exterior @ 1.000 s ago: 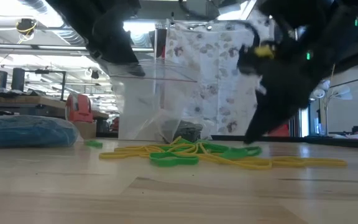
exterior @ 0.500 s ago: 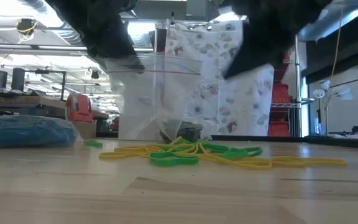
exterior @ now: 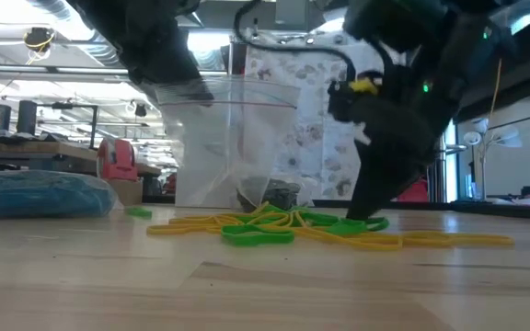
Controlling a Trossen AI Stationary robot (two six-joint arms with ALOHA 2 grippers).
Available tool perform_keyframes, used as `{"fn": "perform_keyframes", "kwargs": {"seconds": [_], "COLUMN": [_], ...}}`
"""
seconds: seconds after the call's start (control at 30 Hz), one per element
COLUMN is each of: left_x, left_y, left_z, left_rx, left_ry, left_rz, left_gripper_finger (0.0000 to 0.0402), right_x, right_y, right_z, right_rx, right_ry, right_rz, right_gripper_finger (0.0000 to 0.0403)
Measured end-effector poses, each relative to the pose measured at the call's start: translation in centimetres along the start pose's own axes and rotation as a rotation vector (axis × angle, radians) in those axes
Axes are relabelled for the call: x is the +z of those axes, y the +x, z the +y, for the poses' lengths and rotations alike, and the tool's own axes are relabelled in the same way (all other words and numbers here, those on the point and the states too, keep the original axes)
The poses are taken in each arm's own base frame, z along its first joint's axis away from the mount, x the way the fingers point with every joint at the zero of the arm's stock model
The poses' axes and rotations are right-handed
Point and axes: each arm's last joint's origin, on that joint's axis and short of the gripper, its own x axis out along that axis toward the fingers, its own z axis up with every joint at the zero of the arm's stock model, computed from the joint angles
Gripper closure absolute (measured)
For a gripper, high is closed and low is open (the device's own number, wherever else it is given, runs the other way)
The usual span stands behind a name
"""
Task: Sort rubber bands
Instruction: Put the green rubber band into the transparent zip bag
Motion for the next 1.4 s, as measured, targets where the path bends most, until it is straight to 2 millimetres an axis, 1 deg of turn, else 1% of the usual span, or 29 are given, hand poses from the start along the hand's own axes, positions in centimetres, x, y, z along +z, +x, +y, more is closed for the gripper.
{"fn": "perform_keyframes", "kwargs": {"seconds": [0.13,0.2,0.27,0.4,0.43,0.5,0.57,0.63,0.7,0.83,0.93,1.07,1.2,1.3,1.4], "left_x": [0.1,0.1,0.1,0.1,0.1,0.1,0.1,0.0,0.0,-0.1,-0.1,-0.1,-0.1,0.0,0.2], "left_y": [0.0,0.0,0.0,0.0,0.0,0.0,-0.1,-0.2,-0.3,-0.4,-0.3,-0.3,-0.2,-0.1,-0.1], "left_z": [-0.1,-0.1,-0.1,-0.1,-0.1,-0.1,-0.2,-0.3,-0.4,-0.5,-0.5,-0.6,-0.4,-0.3,-0.5], "left_rx": [-0.005,-0.005,-0.005,-0.005,-0.006,-0.006,-0.009,-0.014,-0.017,-0.023,-0.023,-0.025,-0.016,-0.016,-0.029], "left_ry": [0.007,0.006,0.008,0.006,0.005,0.000,-0.008,-0.007,-0.008,-0.013,-0.038,-0.060,-0.160,-0.186,-0.201], "left_rz": [-0.010,-0.010,-0.010,-0.010,-0.011,-0.012,-0.011,-0.012,-0.011,-0.014,-0.014,-0.014,-0.007,-0.015,-0.031], "left_gripper_finger": [0.0401,0.0401,0.0401,0.0401,0.0401,0.0401,0.0401,0.0401,0.0401,0.0401,0.0401,0.0401,0.0401,0.0401,0.0401], "right_x": [-0.3,-0.3,-0.3,-0.3,-0.3,-0.3,-0.3,-0.2,0.0,0.3,1.1,2.4,3.6,4.9,6.3], "right_y": [0.8,0.8,0.9,0.8,0.8,0.7,0.3,-0.5,-1.7,-4.0,-5.9,-8.4,-10.7,-11.4,-10.9], "right_z": [0.0,0.0,0.0,-0.1,-0.1,-0.3,-0.8,-0.8,-0.5,1.0,2.9,5.4,7.2,7.9,7.9], "right_rx": [-0.040,-0.043,-0.046,-0.059,-0.071,-0.115,-0.202,-0.285,-0.374,-0.497,-0.514,-0.492,-0.511,-0.481,-0.447], "right_ry": [-0.008,-0.007,-0.013,-0.070,-0.093,-0.122,-0.147,-0.178,-0.220,-0.330,-0.410,-0.486,-0.531,-0.487,-0.468], "right_rz": [-0.005,-0.007,-0.011,-0.018,-0.023,-0.033,-0.030,-0.056,-0.105,-0.202,-0.278,-0.364,-0.465,-0.524,-0.549], "right_gripper_finger": [0.0286,0.0292,0.0311,0.0383,0.0392,0.0390,0.0390,0.0398,0.0400,0.0400,0.0401,0.0402,0.0402,0.0402,0.0402]}}
